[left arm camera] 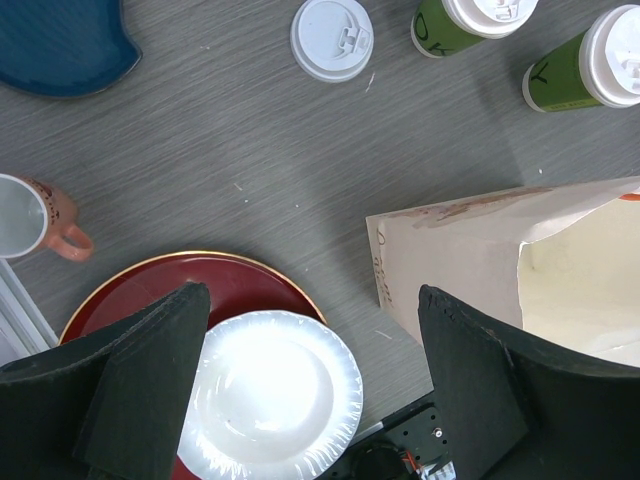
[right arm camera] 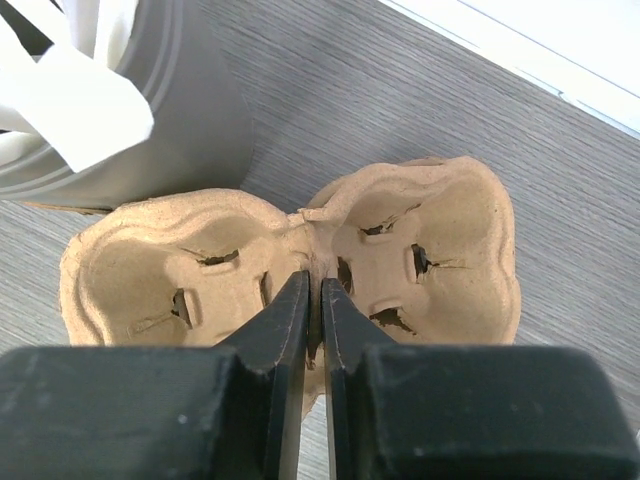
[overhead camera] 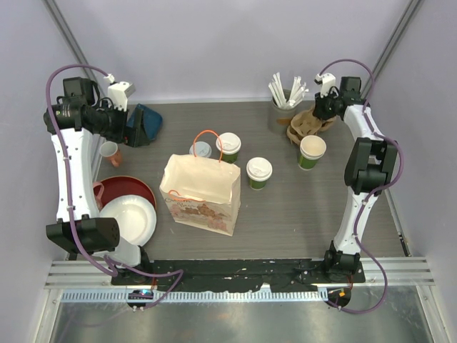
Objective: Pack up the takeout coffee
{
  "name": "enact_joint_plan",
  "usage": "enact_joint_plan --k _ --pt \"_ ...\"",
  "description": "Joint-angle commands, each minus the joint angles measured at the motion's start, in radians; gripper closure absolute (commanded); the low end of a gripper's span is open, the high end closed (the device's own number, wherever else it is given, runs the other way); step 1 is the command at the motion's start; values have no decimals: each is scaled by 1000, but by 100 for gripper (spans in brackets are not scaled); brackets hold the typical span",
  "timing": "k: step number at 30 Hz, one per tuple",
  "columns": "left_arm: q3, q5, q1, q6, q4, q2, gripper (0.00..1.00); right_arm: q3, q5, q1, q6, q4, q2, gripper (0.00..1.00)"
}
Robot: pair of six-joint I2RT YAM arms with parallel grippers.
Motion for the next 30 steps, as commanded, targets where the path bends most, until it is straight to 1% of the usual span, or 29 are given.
enact_joint_plan --k 1,5,8,14,17,20,22,24,26,29,30 --pt "36 16 -4 1 -57 -13 10 47 56 -3 37 24 -96 99" --pt "39 17 -2 1 -56 -13 10 50 85 -3 63 29 -119 99" --pt "43 19 -4 1 -57 -11 10 40 65 -3 71 47 -139 99" --pt "39 19 -5 3 -57 -14 10 54 76 -3 94 58 -152 99" --pt "41 19 -4 1 -56 -17 10 59 112 -3 104 58 -162 99" --pt "42 25 -4 -2 -46 -17 11 54 181 -3 127 58 -187 99" --pt "59 43 -8 0 -37 -17 24 43 244 -4 162 60 -205 99" --pt "101 49 -19 6 -31 -14 32 31 284 -9 199 60 -244 99" --pt "133 46 -45 17 -19 -8 32 11 329 -12 244 60 -282 99" --pt "176 42 -117 43 -8 10 28 -16 381 -14 290 60 -363 99" --pt "181 39 -142 78 -11 21 26 -25 390 -14 299 60 -407 99"
